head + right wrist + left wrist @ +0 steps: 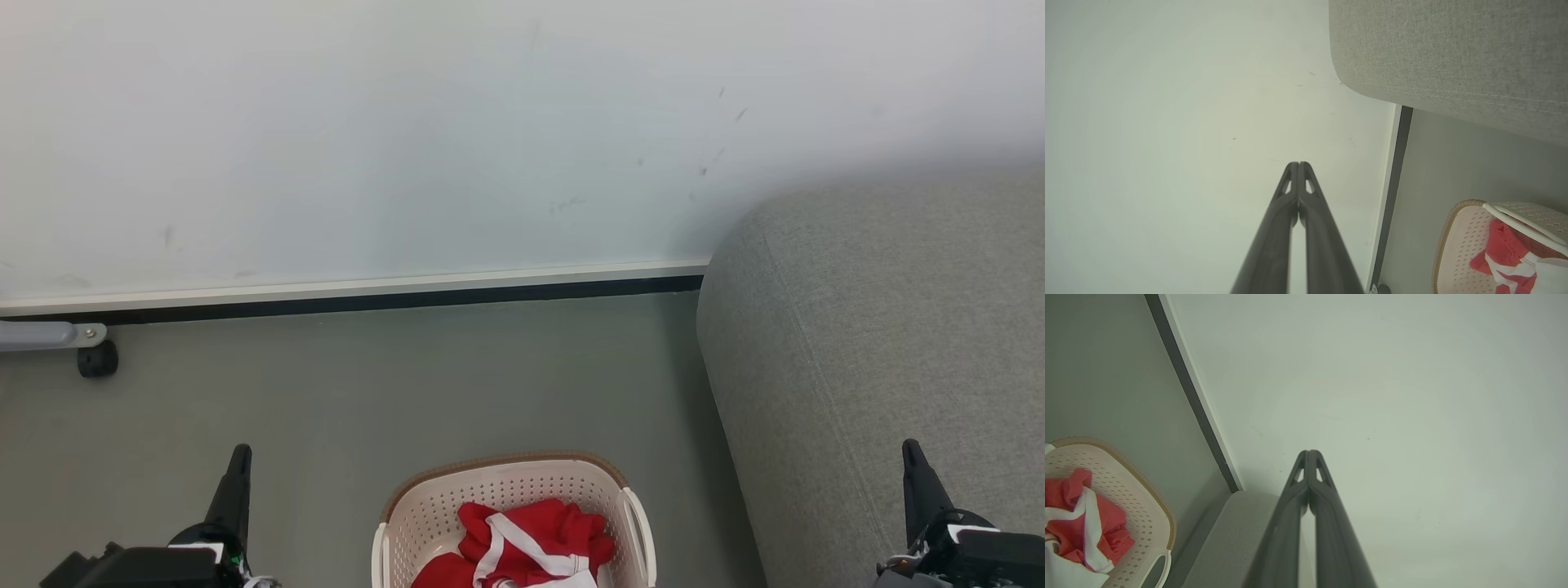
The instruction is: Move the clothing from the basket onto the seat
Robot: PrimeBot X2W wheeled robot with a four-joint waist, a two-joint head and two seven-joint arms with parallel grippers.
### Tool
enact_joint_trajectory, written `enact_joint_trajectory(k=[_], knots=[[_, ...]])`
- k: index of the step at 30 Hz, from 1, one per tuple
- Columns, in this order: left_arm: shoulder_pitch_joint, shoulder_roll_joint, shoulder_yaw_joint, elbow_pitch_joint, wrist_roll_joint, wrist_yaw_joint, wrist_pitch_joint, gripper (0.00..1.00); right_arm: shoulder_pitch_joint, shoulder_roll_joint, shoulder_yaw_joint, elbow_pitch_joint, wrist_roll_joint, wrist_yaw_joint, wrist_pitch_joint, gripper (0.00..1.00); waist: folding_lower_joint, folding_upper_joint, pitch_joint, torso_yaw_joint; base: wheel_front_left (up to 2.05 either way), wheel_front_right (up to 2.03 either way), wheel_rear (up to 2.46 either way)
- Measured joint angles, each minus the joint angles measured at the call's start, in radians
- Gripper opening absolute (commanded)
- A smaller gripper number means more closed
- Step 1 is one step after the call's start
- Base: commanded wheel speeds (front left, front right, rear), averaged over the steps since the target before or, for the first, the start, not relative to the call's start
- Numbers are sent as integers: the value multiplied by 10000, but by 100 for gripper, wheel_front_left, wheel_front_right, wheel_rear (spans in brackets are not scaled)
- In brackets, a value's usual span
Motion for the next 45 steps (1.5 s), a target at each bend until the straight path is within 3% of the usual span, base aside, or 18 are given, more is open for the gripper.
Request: enact_joint_trajectory(k=[10,11,12,13,14,33,45], knots=[[0,0,0,0,0,0,0,0,0,0,0,0,0,0,0,0,0,0,0,0,0,0,0],[12,-4,-4,23,2,2,0,100,11,6,4,27,-2,-2,-2,100,0,0,0,0,0,0,0],[58,-12,-15,104,0,8,-2,100,42,17,15,107,-2,-4,-2,100,0,0,0,0,0,0,0],[136,-36,-25,213,0,13,-2,0,112,48,25,215,-2,-6,-2,0,0,0,0,0,0,0,0],[237,-61,-33,313,0,13,-2,100,209,81,38,328,-2,-10,-2,100,0,0,0,-1,0,0,0],[467,-109,-617,176,738,192,-621,100,460,165,474,240,-863,-165,-623,100,0,0,-40,-11,0,0,0],[390,-104,-1095,-244,2437,545,-993,100,462,142,961,-184,-2485,-428,-1020,100,0,0,-58,-17,0,0,0]])
